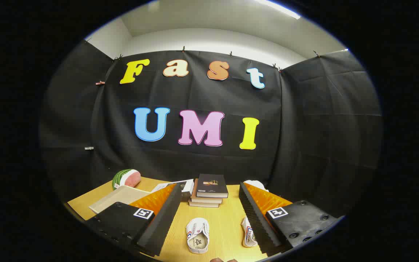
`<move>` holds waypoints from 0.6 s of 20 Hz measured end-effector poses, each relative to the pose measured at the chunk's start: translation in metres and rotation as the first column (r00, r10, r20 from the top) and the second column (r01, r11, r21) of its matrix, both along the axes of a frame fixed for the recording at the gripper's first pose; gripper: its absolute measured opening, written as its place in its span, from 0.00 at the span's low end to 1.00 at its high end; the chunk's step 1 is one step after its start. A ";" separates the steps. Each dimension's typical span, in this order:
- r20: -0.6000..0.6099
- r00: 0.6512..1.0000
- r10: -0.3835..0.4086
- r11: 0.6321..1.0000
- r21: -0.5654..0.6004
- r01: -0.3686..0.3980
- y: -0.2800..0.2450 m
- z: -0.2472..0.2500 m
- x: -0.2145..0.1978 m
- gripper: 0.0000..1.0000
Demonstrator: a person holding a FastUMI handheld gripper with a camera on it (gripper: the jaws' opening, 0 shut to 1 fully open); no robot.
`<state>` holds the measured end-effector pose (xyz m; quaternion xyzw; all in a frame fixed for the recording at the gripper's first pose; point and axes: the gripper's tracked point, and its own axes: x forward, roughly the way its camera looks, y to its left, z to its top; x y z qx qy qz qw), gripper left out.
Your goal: Open the storage box then place both shoes into the box .Put the left shoe in first, then the right shoe, with the right side of both shoes facing outward in a uniform manner.
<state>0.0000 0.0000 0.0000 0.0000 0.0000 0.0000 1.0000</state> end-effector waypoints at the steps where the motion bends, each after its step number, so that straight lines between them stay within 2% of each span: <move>1: -0.003 1.000 0.000 1.000 -0.001 0.000 0.001 0.000 -0.001 0.97; 12: -0.047 0.999 -0.015 1.000 0.017 0.016 0.005 -0.009 -0.007 0.97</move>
